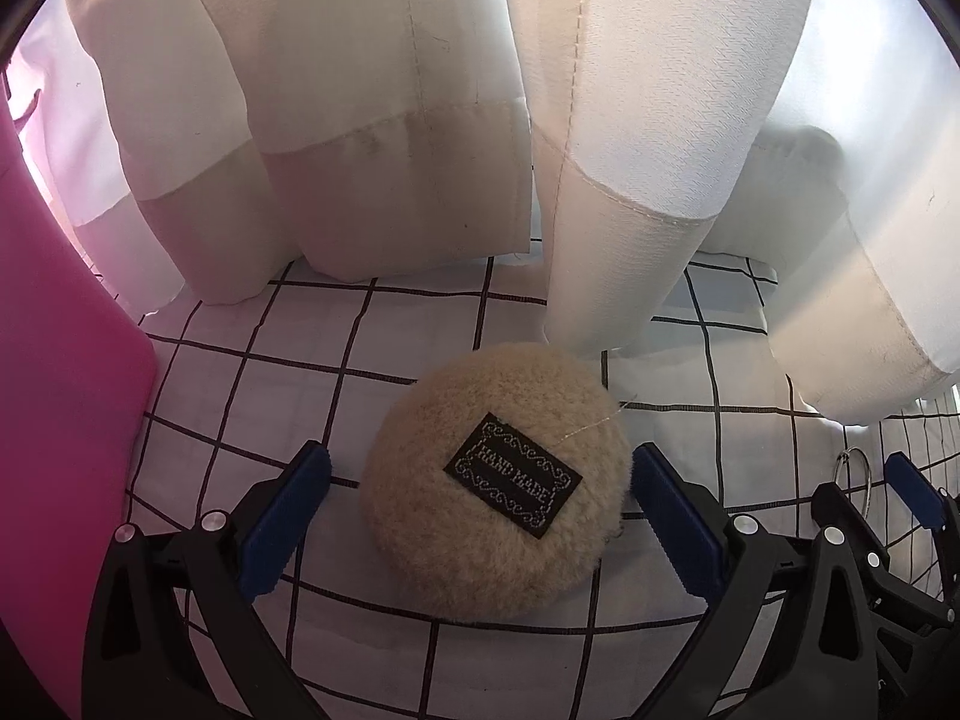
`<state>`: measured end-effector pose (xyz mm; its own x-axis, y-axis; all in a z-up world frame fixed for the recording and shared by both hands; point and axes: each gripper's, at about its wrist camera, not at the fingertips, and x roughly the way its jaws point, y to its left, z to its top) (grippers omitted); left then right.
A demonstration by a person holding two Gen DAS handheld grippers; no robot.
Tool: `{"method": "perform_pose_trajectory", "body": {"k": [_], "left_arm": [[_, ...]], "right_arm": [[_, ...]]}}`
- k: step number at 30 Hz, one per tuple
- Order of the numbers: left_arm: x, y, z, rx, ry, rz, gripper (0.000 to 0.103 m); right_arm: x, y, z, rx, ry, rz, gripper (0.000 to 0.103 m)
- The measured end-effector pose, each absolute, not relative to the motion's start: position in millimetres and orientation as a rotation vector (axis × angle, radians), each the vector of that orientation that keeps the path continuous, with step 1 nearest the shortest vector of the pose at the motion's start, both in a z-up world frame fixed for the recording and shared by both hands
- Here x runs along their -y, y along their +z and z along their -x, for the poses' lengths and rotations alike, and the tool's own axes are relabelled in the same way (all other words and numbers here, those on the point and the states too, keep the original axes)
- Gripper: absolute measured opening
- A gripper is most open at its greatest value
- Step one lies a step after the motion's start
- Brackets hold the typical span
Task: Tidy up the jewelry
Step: 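Grasp the beige fuzzy ball with the left tool while the right tool grasps the small ring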
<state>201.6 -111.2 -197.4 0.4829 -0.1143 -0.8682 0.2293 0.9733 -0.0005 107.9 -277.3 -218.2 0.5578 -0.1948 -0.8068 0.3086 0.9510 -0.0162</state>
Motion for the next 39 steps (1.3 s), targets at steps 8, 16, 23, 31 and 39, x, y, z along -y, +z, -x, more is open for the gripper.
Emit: {"method": "perform_pose_trajectory", "body": {"k": [8,16,23,31,39], "left_arm": [[110,-195,-199,-1.035,-0.207,-0.121,0.098],[112,-199,-202,-1.036,-0.207,-0.116,0.097],[114,-199,-191,-1.019,-0.225,-0.120,0.076],[121,-197,-178,-1.005,-0.241,-0.133,0.050],[118,-192,-154,-0.988,-0.248,-0.147,0.048]], "right_arm": [[282,-218,-94,-0.931,-0.291,-0.128,0.074],[270,-214,-96,-0.924,-0.265,-0.111,0.062],[253,-217,-95,-0.916,-0.248,-0.092,0.047],[253,-217,-90,-0.912,-0.231,-0.092,0.046],[248,-219,-74,-0.900,-0.211,-0.094,0.046]]}}
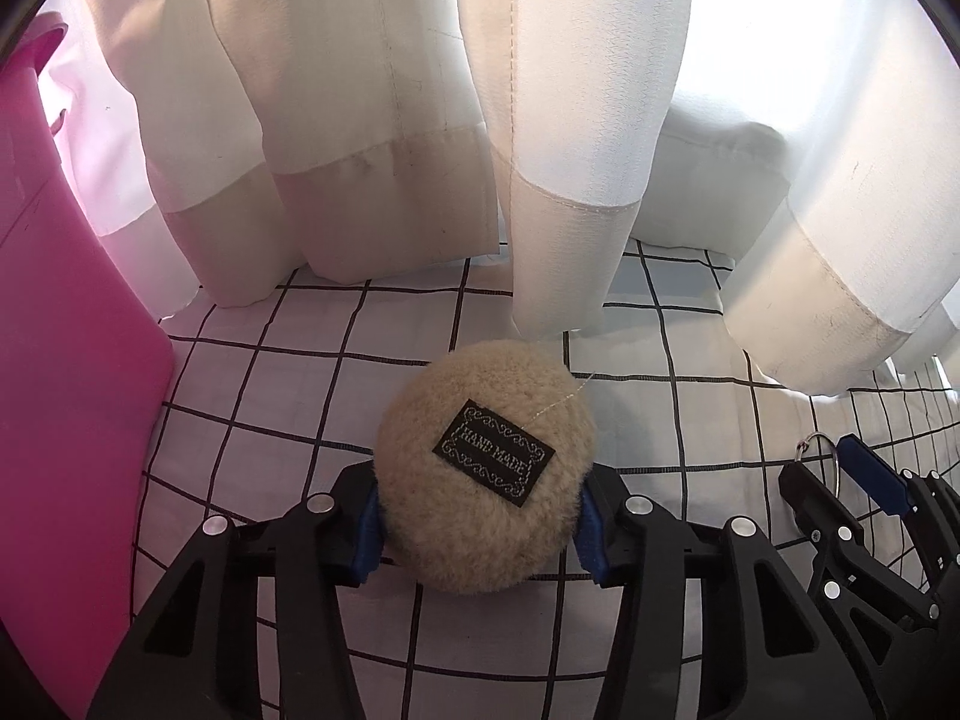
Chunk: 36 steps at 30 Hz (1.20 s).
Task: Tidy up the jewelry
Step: 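Grasp the beige fuzzy ball with the left tool while the right tool grasps the small ring, then carry the fuzzy ball and small ring into the pink tub and release both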
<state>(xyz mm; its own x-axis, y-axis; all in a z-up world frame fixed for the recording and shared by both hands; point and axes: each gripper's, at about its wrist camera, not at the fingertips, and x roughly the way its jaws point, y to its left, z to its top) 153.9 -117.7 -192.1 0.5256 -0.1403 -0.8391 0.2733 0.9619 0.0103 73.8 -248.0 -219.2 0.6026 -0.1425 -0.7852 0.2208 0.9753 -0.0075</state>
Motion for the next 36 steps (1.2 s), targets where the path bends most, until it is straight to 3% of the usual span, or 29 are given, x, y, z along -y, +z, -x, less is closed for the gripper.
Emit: {"method": "perform_pose_trajectory", "body": {"k": [17,36], "left_arm": [[95,-173,-102,-0.975,-0.274,-0.137,0.048],[83,-115,-79,-0.913,-0.319,-0.098,0.048]], "right_arm": [[258,-192,-38,-0.867,-0.188,-0.115,0.046],[244,-146,-9,-0.799,-0.154,-0.094,0.046]]}}
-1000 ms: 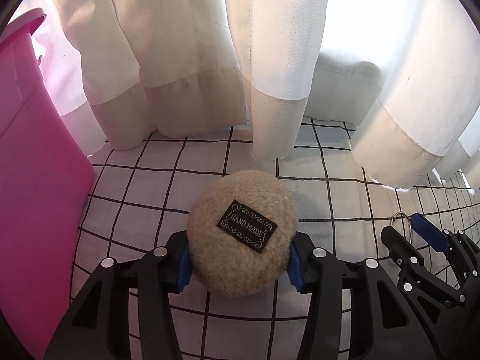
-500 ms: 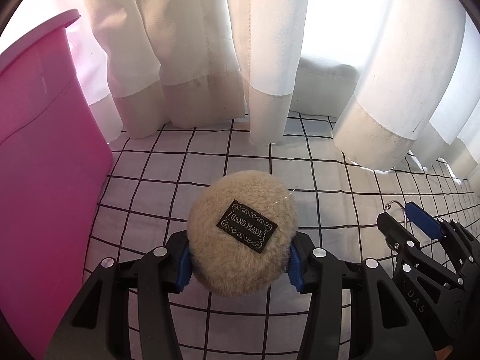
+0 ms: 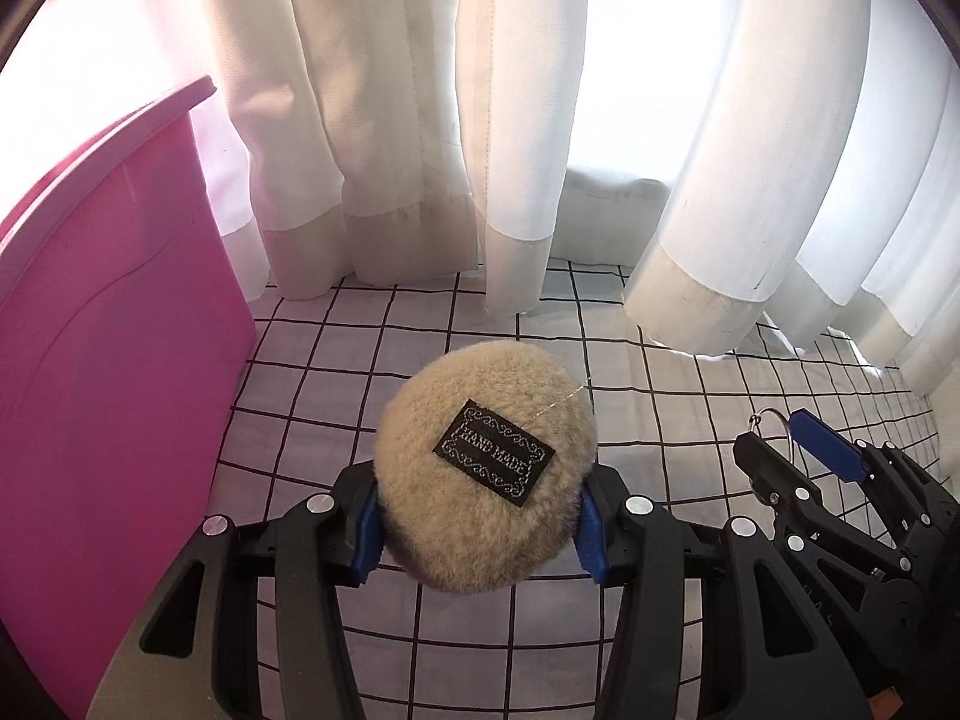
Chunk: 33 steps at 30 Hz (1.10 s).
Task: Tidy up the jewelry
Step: 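Carry the fuzzy ball and small ring into the pink tub and release both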
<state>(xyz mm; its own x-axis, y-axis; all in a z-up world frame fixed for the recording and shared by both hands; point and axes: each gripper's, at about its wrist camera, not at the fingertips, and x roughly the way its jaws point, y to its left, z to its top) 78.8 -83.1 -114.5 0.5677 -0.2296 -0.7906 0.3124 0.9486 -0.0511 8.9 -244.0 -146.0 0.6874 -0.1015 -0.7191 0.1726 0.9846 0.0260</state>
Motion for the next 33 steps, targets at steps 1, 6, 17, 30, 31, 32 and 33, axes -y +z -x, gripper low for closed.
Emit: {"method": "perform_pose_trajectory", "body": {"k": [1,6,17,30,31,32,33], "left_arm": [[83,-110,-77,-0.908,-0.322,-0.099,0.048],[85,-87,-64,-0.875,-0.331,-0.116,0.048],[71,-14,-55,-0.753,-0.306,-0.077,0.048],[-7,74,-59,-0.594,-0.149,-0.019,0.048],[-16,78,-60,-0.590,-0.129,-0.017,0.049],[-26,81,-61,-0.589,-0.109,-0.013,0.049],[-37,84,-63,-0.588,-0.090,-0.008,0.049]], "right_arm": [[244,-142,-7,-0.793,-0.150,-0.093,0.046],[240,-118,-4,-0.763,-0.134,-0.076,0.046],[220,-47,0,-0.666,-0.068,-0.004,0.046],[140,33,-32,-0.499,0.124,0.086,0.046],[130,37,-36,-0.489,0.145,0.091,0.046],[121,40,-40,-0.480,0.165,0.097,0.046],[110,43,-43,-0.471,0.186,0.105,0.046]]}}
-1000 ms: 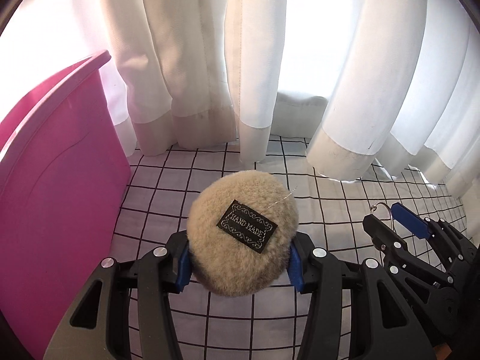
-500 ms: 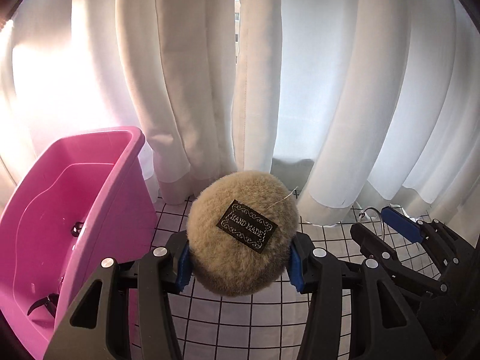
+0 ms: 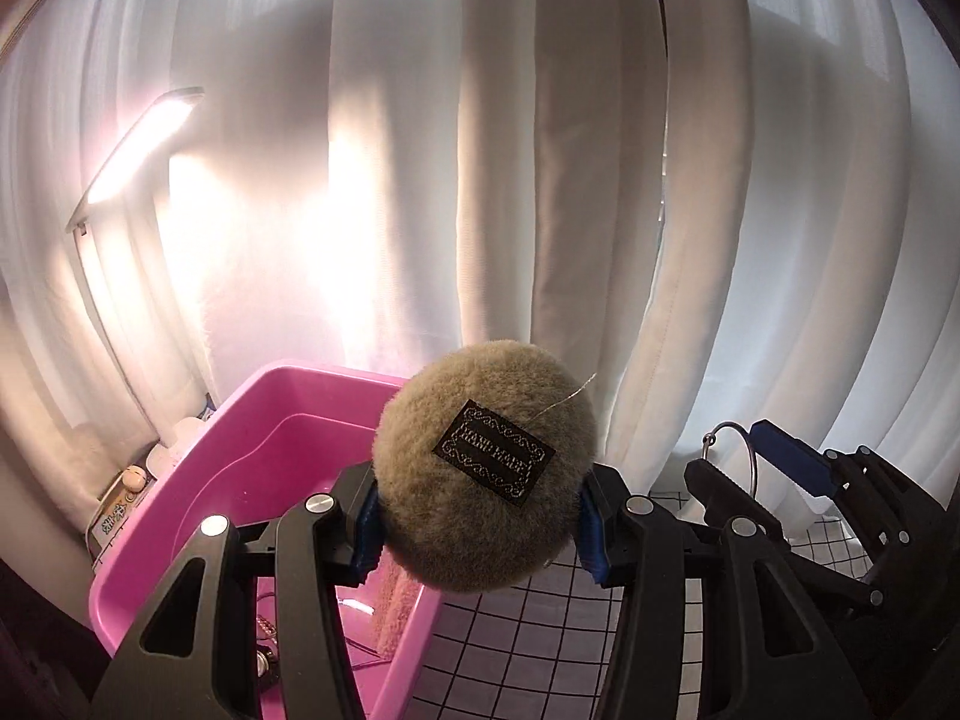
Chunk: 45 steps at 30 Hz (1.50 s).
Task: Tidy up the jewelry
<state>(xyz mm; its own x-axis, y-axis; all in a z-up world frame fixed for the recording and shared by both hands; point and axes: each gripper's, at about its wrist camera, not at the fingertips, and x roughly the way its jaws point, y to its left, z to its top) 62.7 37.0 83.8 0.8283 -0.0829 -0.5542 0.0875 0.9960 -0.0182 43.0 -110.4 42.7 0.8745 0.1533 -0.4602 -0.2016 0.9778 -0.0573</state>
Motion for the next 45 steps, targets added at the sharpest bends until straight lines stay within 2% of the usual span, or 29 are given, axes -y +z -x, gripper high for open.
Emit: {"method": "perform_pose_trajectory", "body": {"k": [7,16,30,36,38,39,45], "left_arm": [[-116,85,-66,-0.606,0.062,0.017,0.049],[-193,43,-74,-0.708,0.194,0.077,0.049],[-239,-7,-88,-0.842,0.238,0.174,0.052],[-240,-13,-90,-0.874,0.226,0.189,0.066],[-239,-12,-88,-0.866,0.239,0.175,0.080],[-240,-12,-87,-0.860,0.242,0.174,0.083],[-243,-10,-86,-0.875,0.247,0.201,0.091]], "right_arm": [[37,53,-68,-0.468,0.328,0.141,0.046],[-38,35,-97,-0.545,0.448,0.203,0.046],[-80,-11,-134,-0.704,0.453,0.270,0.046],[-77,-20,-146,-0.752,0.407,0.254,0.048],[-76,-19,-147,-0.752,0.391,0.250,0.054],[-76,-19,-148,-0.750,0.393,0.249,0.056],[-79,-17,-143,-0.736,0.389,0.252,0.056]]}}
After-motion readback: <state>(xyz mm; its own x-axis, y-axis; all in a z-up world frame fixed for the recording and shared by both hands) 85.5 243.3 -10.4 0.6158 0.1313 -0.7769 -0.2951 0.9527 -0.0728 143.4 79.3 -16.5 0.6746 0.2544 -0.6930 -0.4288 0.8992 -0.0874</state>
